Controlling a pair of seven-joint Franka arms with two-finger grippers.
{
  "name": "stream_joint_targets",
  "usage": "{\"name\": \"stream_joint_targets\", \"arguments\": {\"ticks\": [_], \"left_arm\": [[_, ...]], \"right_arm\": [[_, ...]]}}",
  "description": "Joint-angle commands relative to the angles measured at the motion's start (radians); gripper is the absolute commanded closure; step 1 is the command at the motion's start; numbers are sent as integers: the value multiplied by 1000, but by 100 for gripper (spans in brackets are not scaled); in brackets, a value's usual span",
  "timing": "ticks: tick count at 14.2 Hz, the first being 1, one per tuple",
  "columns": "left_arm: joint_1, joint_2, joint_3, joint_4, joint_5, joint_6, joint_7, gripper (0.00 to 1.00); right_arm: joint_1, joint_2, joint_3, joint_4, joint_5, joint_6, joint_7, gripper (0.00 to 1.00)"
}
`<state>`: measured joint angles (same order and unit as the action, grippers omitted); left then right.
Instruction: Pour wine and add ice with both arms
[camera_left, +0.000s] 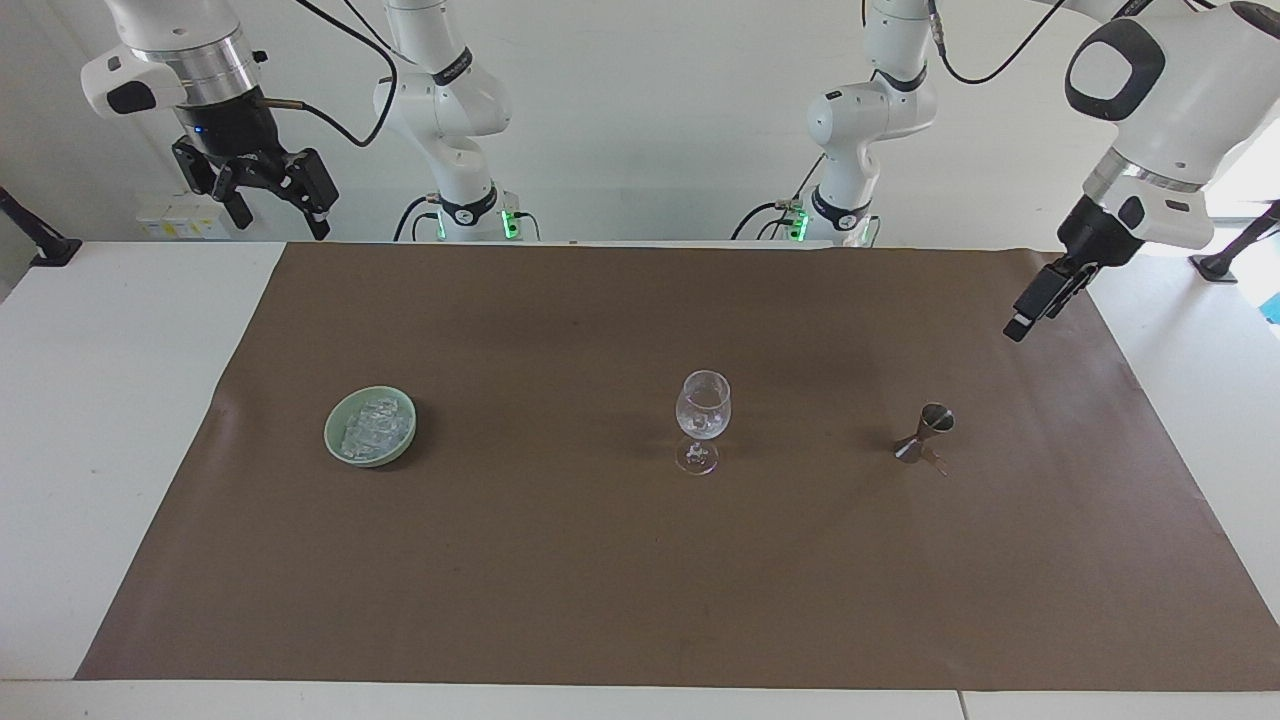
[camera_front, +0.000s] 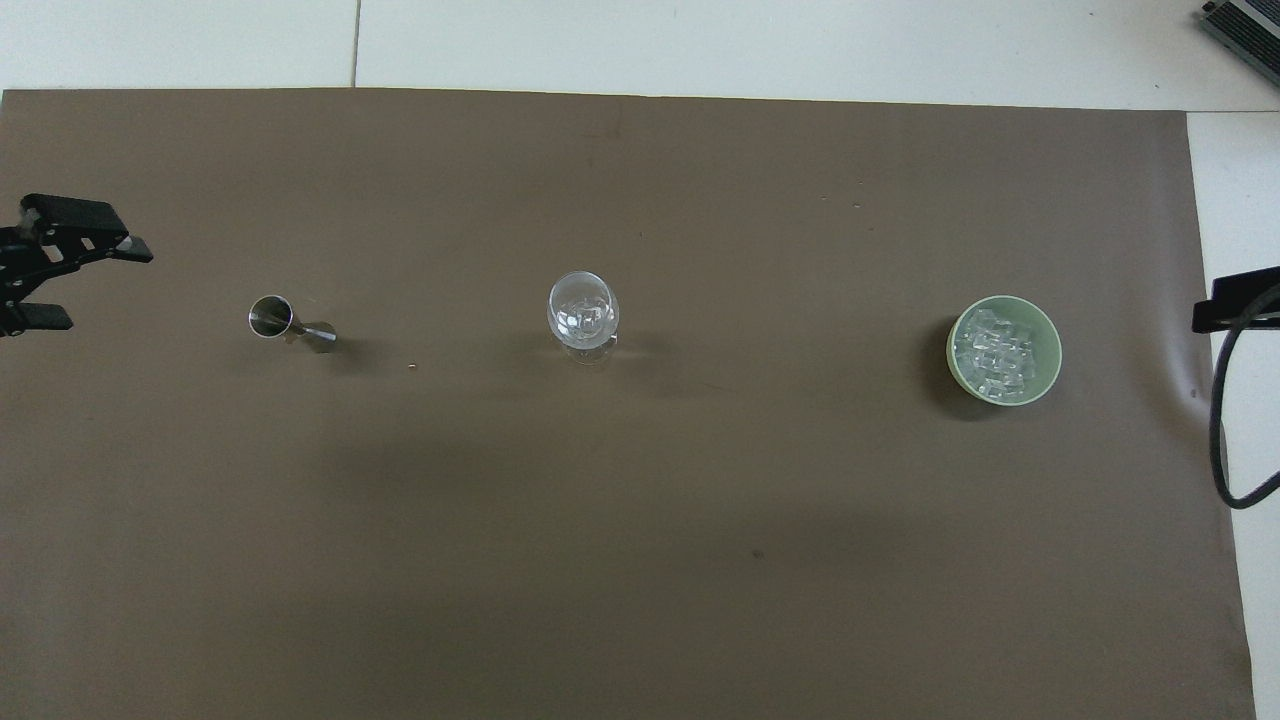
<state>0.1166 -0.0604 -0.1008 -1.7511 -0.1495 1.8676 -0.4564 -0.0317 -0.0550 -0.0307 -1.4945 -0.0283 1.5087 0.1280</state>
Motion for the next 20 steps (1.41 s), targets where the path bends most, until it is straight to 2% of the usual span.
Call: {"name": "stream_joint_targets", "arguments": {"ticks": [1, 5, 11, 14, 20], "left_arm": [[-109, -10, 81, 30, 48, -48, 74, 0], [-132, -12, 92, 68, 108, -139, 264, 0], [-132, -39, 53, 120, 116, -326, 323, 0], [-129, -55, 43, 108, 110, -317, 318, 0], [-132, -58, 41, 110, 110, -324, 320, 0]], "right_arm": [[28, -26, -37, -35, -13, 1, -30, 0], [61, -29, -44, -49, -12, 2, -21, 0], [47, -49, -18, -87, -5, 5, -34, 0], [41, -75, 8, -134, -4, 5, -47, 0], [56, -72, 8, -136, -2, 8, -44, 0]]}}
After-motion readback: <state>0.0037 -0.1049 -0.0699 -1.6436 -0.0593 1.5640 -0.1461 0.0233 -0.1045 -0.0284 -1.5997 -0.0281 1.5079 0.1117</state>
